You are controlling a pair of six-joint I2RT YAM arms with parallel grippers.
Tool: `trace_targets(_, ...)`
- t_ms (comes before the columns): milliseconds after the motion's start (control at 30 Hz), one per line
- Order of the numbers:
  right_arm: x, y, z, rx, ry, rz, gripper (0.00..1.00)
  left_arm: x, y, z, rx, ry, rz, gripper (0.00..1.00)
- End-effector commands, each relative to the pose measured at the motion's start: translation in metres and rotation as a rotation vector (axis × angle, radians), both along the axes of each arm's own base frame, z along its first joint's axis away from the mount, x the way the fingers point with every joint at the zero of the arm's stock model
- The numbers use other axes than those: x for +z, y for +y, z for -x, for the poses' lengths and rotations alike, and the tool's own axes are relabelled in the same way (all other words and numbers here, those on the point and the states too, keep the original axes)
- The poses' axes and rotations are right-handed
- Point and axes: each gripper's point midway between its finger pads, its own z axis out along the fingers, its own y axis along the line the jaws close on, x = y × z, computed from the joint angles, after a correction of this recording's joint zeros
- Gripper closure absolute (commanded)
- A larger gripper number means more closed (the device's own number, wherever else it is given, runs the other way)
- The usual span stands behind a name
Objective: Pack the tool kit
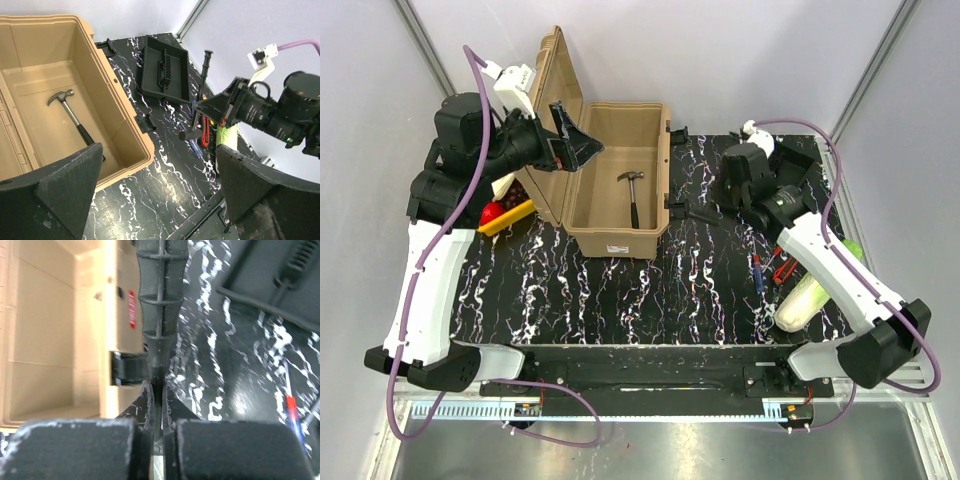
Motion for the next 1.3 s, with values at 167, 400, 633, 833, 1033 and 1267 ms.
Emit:
trace_targets(167, 0.081, 0.125, -0.057, 0.281, -0.234, -0.123, 1.0, 0.029, 0.004, 0.009, 0.011, -0.097, 0.019, 0.01)
trace_targets(400, 0.021, 0.202, -0.091, 0.33, -0.166, -0.102, 1.0, 0.029, 0.012, 0.008, 0.046, -0.106, -0.014, 0.01)
trace_targets(633, -0.046, 0.253, -0.094, 0.41, -0.071, 0.027, 1.0, 0.029, 0.019, 0.007, 0.077, -0.115, -0.047, 0.01)
trace_targets(833, -0.099, 0.269, -0.105, 0.419, -0.009, 0.073, 1.0, 0.025, 0.018, 0.001, 0.076, -0.109, -0.058, 0.01)
trace_targets(1033, -0.133, 0.279, -0.115, 0.42, 0.053, 0.115, 1.0, 0.025, 0.018, 0.001, 0.079, -0.108, -0.061, 0.01)
trace_targets(1267, -0.15, 0.278, -0.115, 0.354, 0.105, 0.08, 0.8, 0.022, 0.02, 0.0, 0.089, -0.103, -0.067, 0.01)
